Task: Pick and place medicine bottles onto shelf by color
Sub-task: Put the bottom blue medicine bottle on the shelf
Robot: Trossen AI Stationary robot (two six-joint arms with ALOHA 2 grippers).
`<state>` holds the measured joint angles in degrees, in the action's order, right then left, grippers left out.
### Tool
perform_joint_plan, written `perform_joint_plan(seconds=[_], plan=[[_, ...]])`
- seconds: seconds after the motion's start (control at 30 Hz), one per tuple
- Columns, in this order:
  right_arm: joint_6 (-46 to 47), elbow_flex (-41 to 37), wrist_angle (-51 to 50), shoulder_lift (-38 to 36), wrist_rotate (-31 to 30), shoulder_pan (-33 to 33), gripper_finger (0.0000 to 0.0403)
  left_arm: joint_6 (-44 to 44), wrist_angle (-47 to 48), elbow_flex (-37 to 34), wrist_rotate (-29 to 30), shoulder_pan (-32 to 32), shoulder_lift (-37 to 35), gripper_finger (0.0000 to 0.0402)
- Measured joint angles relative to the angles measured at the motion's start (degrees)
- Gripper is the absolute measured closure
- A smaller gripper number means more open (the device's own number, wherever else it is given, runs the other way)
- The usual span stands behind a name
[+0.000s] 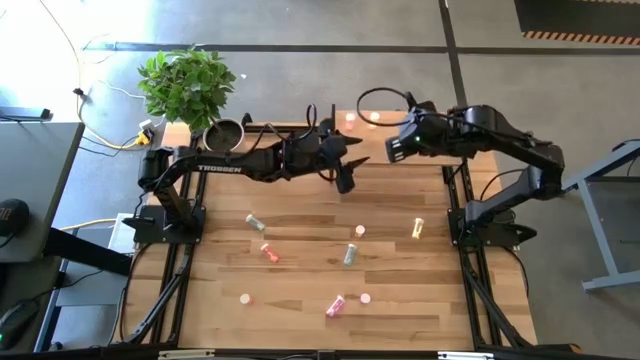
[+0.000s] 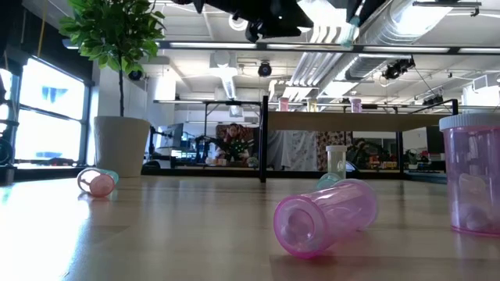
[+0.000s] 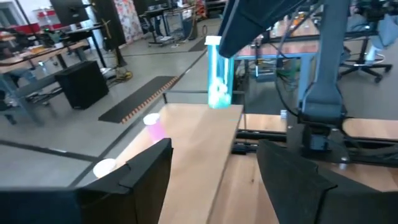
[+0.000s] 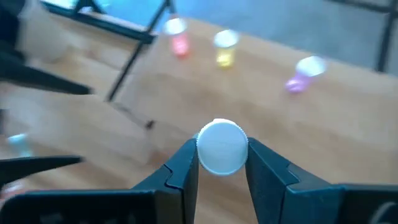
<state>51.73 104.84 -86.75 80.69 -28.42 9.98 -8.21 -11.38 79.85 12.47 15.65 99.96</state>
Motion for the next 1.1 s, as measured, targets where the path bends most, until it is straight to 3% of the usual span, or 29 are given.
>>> perform_joint_plan(seconds=[0.3, 0.47, 0.67, 0.93, 1.1], plan=[[-6.1, -0.5, -3.0, -2.1, -4.9, 9.9, 0.0308, 0.0, 0.0, 0.0, 0.2, 4.4, 0.0, 0.0174], [-7.2, -7.8, -3.1, -5.7, -4.6, 17.0, 0.0308, 0.0, 0.0, 0.0, 0.2, 6.2, 0.0, 0.0174], [-6.9, -17.9, 4.0, -10.4, -2.7, 24.9, 0.0308, -1.7, 0.0, 0.0, 0.2, 7.7, 0.0, 0.0174], [-8.0, -24.6, 9.8, -8.7, -0.2, 32.1, 0.0308, -11.2, 0.0, 0.0, 0.2, 8.5, 0.0, 0.0174], [-6.8, -28.2, 14.8, -7.9, 0.2, 34.3, 0.0308, -10.9, 2.5, 0.0, 0.0, 10.4, -0.9, 0.0174]])
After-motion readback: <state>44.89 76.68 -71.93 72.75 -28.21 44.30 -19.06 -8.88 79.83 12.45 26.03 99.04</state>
